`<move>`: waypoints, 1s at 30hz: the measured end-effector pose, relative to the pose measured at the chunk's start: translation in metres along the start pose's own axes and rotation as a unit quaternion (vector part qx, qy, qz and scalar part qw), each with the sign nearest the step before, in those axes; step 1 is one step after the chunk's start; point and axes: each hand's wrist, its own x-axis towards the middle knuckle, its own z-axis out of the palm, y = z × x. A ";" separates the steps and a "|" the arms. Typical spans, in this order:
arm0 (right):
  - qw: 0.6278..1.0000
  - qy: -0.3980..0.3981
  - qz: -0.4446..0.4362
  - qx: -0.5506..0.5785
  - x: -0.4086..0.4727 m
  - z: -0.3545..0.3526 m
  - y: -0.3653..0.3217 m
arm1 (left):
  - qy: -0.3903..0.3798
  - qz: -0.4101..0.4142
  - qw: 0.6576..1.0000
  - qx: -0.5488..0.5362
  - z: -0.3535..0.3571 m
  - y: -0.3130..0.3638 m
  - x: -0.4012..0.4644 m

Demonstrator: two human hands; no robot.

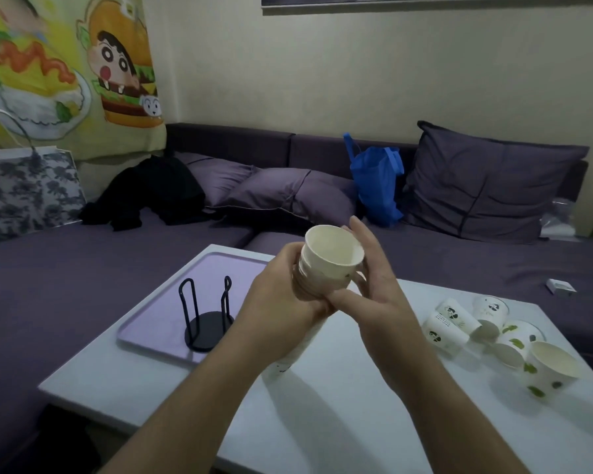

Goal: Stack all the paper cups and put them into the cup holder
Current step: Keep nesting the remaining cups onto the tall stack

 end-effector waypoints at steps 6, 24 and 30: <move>0.998 -0.009 0.052 -0.029 -0.005 0.005 0.005 | 0.068 -0.037 0.997 -0.010 -0.004 -0.013 0.009; 0.986 0.028 0.139 -0.092 -0.025 -0.004 0.020 | 0.139 0.154 0.974 0.091 0.002 -0.017 -0.031; 0.952 0.083 0.183 -0.232 -0.032 -0.048 0.055 | -0.036 0.012 0.995 0.096 0.062 -0.027 -0.040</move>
